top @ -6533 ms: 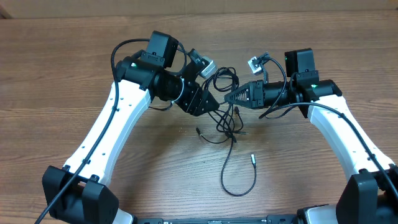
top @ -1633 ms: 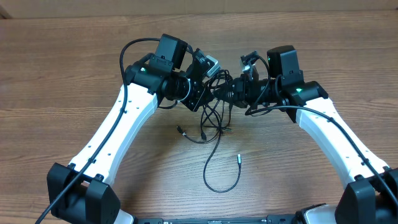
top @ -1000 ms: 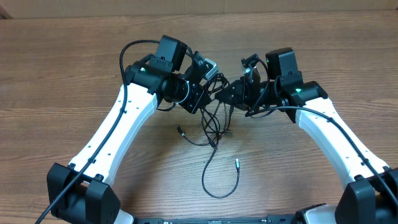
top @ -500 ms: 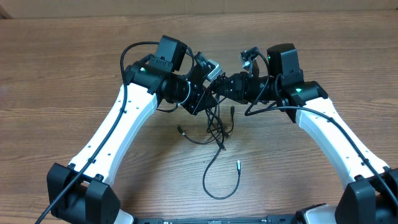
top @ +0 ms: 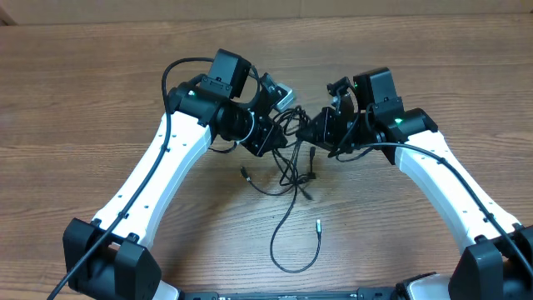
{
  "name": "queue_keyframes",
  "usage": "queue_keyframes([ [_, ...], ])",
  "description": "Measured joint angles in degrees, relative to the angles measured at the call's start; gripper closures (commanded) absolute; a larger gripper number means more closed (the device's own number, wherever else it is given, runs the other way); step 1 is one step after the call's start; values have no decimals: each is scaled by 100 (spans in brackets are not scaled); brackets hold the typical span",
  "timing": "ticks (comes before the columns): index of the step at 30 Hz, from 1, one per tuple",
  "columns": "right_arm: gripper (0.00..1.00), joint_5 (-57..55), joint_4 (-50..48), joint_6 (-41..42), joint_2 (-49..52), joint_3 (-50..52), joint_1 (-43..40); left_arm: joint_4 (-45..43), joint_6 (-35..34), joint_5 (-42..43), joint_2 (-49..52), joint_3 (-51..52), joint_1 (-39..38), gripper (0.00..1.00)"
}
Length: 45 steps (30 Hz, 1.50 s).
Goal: Untangle cables
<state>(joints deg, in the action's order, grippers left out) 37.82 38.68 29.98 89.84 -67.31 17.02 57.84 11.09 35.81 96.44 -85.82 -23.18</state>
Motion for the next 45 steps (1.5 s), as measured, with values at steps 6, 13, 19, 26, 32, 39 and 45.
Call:
queue_keyframes([
  [6, 96, -706, 619, -17, 0, -20, 9, 133, 2, -448, 0, 4, -24, 96],
  [13, 79, -1314, 503, -153, 0, -20, 9, 138, 2, -568, 0, 9, -42, 96],
  [19, 65, -1084, 337, -527, 0, -92, -50, 157, 2, -614, 0, 9, -35, 96],
  [26, 70, 20, 66, -667, 0, -247, -52, 155, 2, -614, 0, 9, -35, 96],
  [32, 70, 968, -275, -684, 0, -254, -52, 155, 2, -612, 0, 9, -35, 96],
  [39, 69, 1453, -378, -688, 0, -256, -52, 153, 2, -505, 0, 9, -35, 96],
  [45, 70, 1532, -533, -693, 0, -256, -52, 153, 7, -166, 0, 9, -35, 96],
])
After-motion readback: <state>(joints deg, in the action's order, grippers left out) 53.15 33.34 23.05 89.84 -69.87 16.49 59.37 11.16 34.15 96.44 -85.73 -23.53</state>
